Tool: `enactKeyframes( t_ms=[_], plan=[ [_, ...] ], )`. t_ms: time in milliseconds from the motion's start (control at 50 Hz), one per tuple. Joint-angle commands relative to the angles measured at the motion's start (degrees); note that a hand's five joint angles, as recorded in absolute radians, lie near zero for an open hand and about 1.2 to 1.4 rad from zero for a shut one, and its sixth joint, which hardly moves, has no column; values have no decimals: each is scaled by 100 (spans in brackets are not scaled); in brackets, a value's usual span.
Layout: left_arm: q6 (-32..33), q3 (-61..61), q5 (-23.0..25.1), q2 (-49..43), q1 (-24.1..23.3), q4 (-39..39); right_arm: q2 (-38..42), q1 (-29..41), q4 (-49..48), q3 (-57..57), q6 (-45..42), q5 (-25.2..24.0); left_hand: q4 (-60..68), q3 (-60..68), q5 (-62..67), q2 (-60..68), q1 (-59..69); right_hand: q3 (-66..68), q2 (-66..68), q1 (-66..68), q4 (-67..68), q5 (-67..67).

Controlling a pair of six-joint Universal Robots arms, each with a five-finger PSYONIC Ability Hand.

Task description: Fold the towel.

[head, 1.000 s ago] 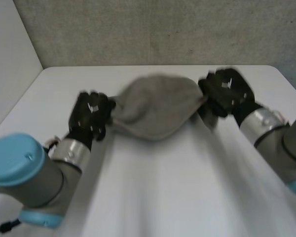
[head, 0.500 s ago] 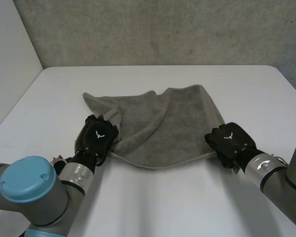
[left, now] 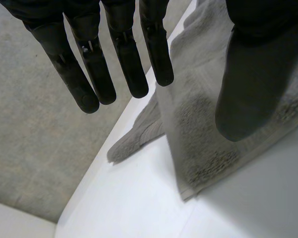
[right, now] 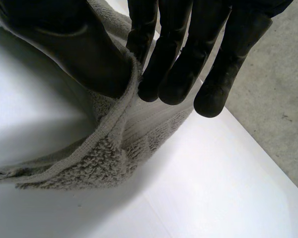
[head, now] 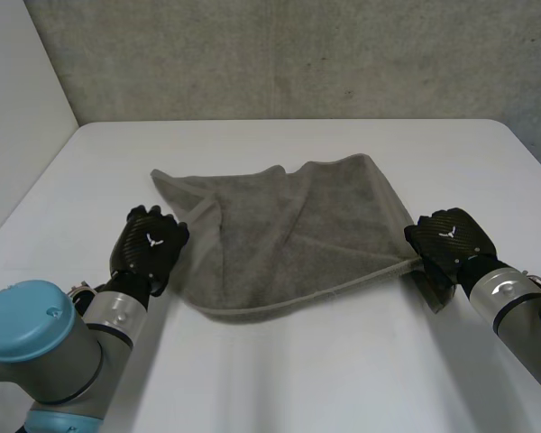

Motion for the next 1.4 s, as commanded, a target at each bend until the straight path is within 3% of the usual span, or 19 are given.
enactKeyframes(
  t_ms=[20, 200, 300, 400, 900, 1400],
  plan=[
    [-388, -4, 404, -21, -11, -80, 10, -16, 25, -28, 206, -1, -451, -400, -1428, -444, -408, 307, 436, 313, 306, 316],
    [-511, 110, 825, 225, 60, -1161, 36, -16, 42, -55, 276, -1, -485, -433, -1462, -478, -442, 307, 436, 313, 306, 316],
    [-493, 277, 1544, 234, 630, -2126, 98, -16, 42, -81, 267, -1, -502, -450, -1478, -494, -459, 307, 436, 313, 306, 316],
    [-484, 391, 1932, 85, 763, -2242, 151, -16, 42, -81, 259, -1, -686, -634, -1663, -679, -643, 307, 436, 313, 306, 316],
    [-555, 1445, 1942, -821, 754, -2286, 203, 46, 42, -72, 224, 8, -519, -467, -1495, -511, -476, 307, 436, 313, 306, 316],
    [-774, 1639, 1950, -838, 526, -2277, 441, 54, 42, -90, 180, 8, -485, -433, -1462, -478, -442, 307, 436, 313, 306, 316]
  ],
)
